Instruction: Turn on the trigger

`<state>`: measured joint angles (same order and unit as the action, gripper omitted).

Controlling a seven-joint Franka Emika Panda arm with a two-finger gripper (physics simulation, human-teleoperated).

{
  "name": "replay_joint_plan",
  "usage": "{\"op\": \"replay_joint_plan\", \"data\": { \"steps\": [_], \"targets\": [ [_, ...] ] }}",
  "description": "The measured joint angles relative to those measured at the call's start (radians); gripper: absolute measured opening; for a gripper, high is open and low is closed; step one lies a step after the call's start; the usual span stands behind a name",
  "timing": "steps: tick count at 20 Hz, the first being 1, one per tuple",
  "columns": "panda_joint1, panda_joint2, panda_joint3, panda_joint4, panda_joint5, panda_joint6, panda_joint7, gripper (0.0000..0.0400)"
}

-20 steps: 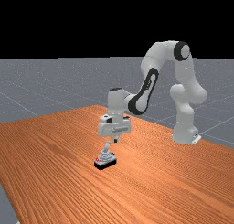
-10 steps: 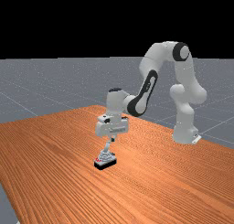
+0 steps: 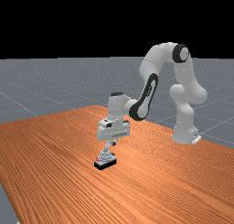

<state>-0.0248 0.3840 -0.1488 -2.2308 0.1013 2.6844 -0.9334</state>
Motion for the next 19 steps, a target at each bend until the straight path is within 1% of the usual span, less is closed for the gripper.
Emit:
{"op": "replay_joint_plan", "data": {
  "steps": [2,3,4,5,10,14,19],
  "targets": [
    [-0.003,-0.004,0.019,-0.005,0.02,0.001,-0.006,0.0],
    [-0.012,-0.005,0.036,-0.005,0.041,-0.002,-0.023,0.0],
    [-0.012,-0.006,0.04,-0.006,0.046,-0.002,-0.024,0.0],
    [-0.02,-0.007,0.05,-0.005,0.069,-0.007,-0.025,0.0],
    [-0.02,-0.002,0.032,0.002,0.077,-0.008,0.018,0.0],
    [-0.058,0.006,0.053,0.019,0.074,-0.021,-0.092,0.0],
    [-0.06,0.048,0.059,0.146,0.068,-0.081,-0.098,0.0]
  ]
}}
